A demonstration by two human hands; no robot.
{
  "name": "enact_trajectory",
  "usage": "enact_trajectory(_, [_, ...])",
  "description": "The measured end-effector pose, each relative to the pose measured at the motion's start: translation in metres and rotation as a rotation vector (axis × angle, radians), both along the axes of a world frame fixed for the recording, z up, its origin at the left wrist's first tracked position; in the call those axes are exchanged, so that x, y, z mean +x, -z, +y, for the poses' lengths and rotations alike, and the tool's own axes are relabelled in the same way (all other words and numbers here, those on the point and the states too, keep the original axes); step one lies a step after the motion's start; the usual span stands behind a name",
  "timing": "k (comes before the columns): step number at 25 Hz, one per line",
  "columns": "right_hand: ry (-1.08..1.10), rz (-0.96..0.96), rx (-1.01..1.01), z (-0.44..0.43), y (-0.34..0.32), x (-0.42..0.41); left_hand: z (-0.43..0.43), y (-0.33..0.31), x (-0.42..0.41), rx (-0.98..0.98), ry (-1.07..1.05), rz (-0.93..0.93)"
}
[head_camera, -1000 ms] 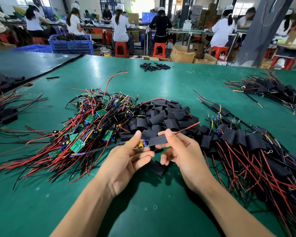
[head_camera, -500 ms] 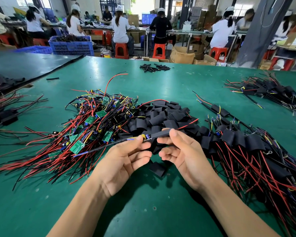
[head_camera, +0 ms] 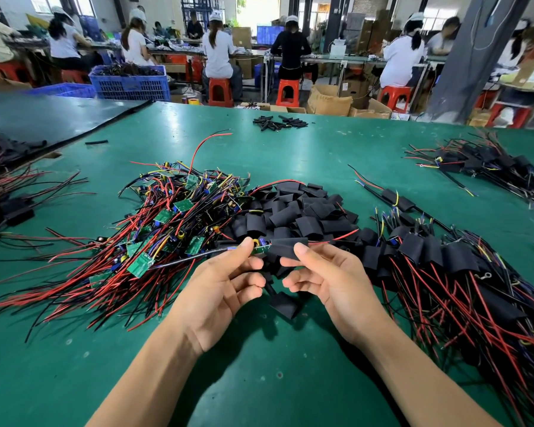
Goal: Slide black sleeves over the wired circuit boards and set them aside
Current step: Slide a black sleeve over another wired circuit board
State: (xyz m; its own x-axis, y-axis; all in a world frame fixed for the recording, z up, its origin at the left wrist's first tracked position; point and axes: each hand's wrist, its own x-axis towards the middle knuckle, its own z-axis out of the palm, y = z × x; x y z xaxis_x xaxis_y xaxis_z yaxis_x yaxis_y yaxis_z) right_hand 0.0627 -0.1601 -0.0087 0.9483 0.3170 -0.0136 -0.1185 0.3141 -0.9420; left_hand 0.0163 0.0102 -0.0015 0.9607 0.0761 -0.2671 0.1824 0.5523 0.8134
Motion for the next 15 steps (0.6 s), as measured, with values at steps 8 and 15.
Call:
enact_trajectory(8, [-0.024,-0.046,-0.002,-0.0007,0.0004,0.0,-0.0022,0.0015,-0.0009,0.104,0.012,-0.012])
enact_trajectory(15, [-0.08,-0.021,0.013,-0.0022,0.003,0.0006,0.0004,0.0032,-0.0004,0.105,-0.03,-0.028])
